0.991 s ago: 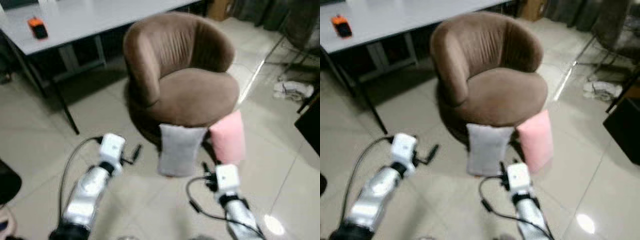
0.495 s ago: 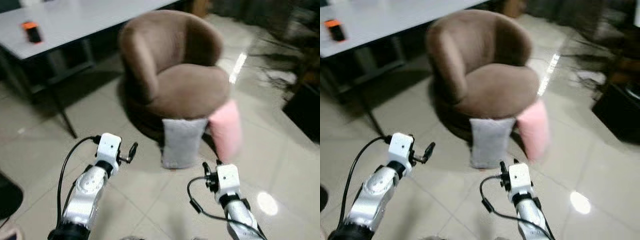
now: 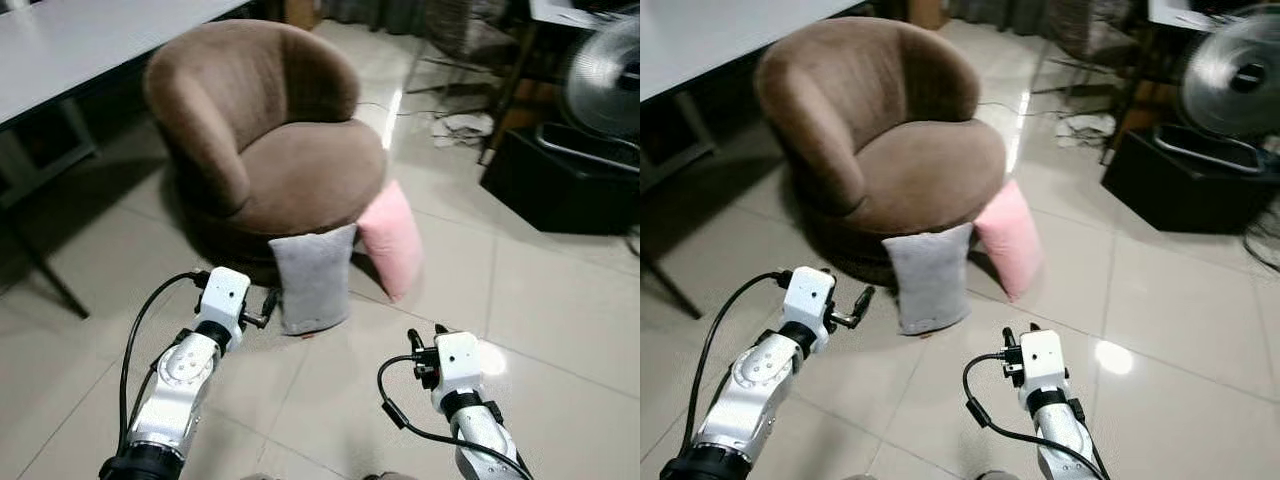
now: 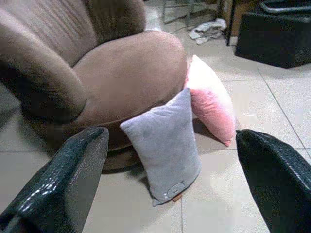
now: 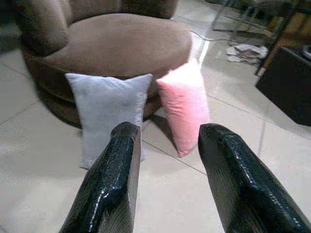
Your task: Move the pillow to the sofa from floor
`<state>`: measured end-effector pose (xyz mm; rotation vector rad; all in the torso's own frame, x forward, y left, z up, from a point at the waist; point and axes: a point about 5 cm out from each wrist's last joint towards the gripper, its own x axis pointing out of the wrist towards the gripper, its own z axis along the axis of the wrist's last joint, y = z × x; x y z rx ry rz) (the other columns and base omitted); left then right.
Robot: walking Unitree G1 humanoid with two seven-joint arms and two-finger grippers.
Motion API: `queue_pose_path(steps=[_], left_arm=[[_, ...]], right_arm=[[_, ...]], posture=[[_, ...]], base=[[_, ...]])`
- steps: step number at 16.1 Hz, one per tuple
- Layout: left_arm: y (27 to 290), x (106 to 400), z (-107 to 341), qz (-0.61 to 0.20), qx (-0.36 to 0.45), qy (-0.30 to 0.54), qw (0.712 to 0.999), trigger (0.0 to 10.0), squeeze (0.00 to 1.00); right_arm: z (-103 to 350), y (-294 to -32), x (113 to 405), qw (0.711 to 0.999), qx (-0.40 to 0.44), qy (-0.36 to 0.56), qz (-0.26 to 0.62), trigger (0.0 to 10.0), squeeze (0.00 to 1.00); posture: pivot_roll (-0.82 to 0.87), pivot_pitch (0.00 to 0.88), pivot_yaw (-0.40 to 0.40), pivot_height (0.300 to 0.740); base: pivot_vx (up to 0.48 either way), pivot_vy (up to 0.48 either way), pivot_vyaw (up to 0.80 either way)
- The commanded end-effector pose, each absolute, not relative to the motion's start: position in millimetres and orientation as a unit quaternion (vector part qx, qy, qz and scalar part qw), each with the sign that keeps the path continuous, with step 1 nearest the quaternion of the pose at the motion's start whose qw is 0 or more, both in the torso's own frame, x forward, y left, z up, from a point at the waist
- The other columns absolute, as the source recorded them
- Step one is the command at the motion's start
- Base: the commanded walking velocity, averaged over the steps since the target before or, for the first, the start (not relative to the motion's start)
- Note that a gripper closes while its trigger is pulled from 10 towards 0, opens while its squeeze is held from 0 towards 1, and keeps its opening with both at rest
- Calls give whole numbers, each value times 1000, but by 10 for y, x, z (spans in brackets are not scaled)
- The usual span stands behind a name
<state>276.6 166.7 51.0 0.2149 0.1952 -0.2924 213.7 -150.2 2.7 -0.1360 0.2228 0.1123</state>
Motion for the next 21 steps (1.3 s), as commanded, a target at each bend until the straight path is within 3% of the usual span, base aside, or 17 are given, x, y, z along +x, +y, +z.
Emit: queue_pose_path(steps=[1,21], left_arm=[[1661,2760,492,-145,110,101,978,10000,0],[1677,2789,506,-166,123,113,972,10000,0]], right_arm=[[31,-1539,2141,990,-77,111,50,10000,0],[40,-1516,2182,990,-85,100,54,10000,0]], posture=[[9,48,15,740],[14,29,28,740]], base=[[0,0,-738],[460,0,0]])
